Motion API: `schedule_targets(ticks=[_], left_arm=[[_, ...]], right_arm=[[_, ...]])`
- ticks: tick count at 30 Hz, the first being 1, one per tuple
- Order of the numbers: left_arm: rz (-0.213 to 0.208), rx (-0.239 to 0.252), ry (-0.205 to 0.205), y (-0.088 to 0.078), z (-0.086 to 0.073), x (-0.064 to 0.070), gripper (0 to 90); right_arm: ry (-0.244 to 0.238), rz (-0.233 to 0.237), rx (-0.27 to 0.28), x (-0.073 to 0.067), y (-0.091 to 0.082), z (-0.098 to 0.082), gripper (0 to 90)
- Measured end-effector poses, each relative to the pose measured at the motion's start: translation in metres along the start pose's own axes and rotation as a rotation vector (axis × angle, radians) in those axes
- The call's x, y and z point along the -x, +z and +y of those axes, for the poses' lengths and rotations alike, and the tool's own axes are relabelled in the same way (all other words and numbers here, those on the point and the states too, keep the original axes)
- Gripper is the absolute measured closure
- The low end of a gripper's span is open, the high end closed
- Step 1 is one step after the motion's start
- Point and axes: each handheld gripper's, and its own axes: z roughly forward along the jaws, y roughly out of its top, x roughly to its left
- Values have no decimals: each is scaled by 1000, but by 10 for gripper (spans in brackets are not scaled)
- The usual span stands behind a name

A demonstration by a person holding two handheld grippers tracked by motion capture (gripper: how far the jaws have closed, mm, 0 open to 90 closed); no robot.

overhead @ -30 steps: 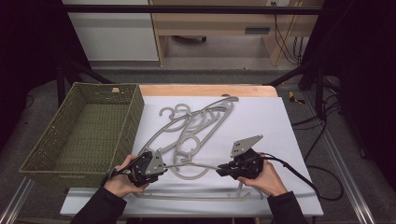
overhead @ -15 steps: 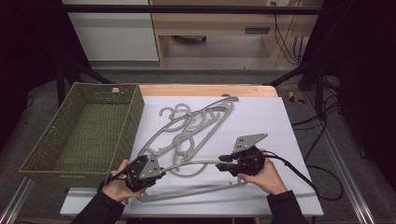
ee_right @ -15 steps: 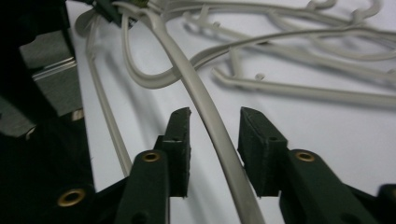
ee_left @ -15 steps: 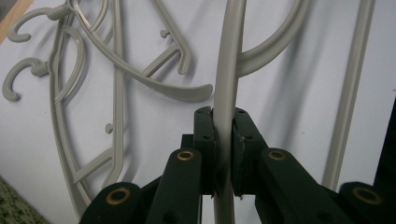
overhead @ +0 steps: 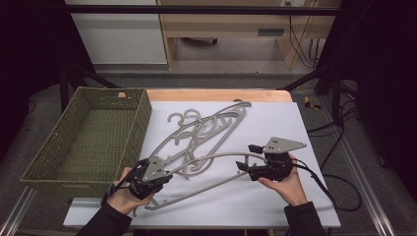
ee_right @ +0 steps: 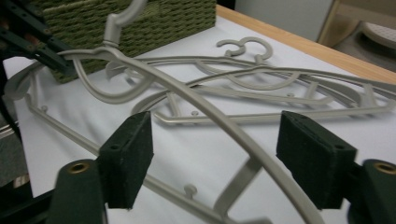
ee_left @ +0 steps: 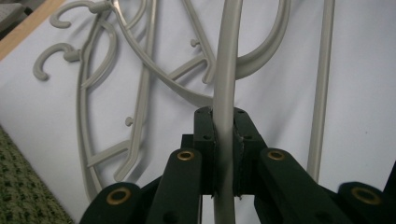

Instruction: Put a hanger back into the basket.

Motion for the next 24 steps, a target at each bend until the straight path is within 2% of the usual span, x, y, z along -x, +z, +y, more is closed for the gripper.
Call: schedule_targets(ticks=[4, 6, 7, 8, 10, 11, 12, 13, 14, 15, 21, 24], left_arm=[[32, 17, -52, -4, 2, -2, 826], [46, 9, -54, -7, 2, -4, 826], [52, 25, -76, -7, 2, -4, 826], [59, 11, -59, -9, 3, -6, 826], [68, 36, -89, -10, 3, -6, 826], [72, 22, -75, -12, 4, -7, 826], [74, 27, -87, -13, 4, -8, 826], [75, 55, -116, -13, 5, -7, 826], [80, 35, -94, -17, 5, -10, 826], [82, 46, -111, -18, 6, -10, 826], [83, 89, -131, -32, 12, -13, 826], [93, 92, -132, -40, 16, -19, 825]], right_arm=[[34, -31, 36, 5, -9, -7, 202], [49, -49, 44, 6, -13, -12, 165], [61, -65, 53, 8, -15, -15, 149], [69, -73, 60, 8, -17, -16, 137], [95, -93, 84, 10, -22, -20, 104], [106, -98, 94, 12, -25, -22, 101], [118, -107, 108, 13, -27, -24, 101], [125, -111, 120, 15, -28, -27, 101], [139, -116, 128, 16, -29, -29, 101], [148, -123, 135, 17, -30, -32, 99], [172, -148, 129, 21, -29, -39, 87], [161, -147, 116, 21, -28, -40, 80]])
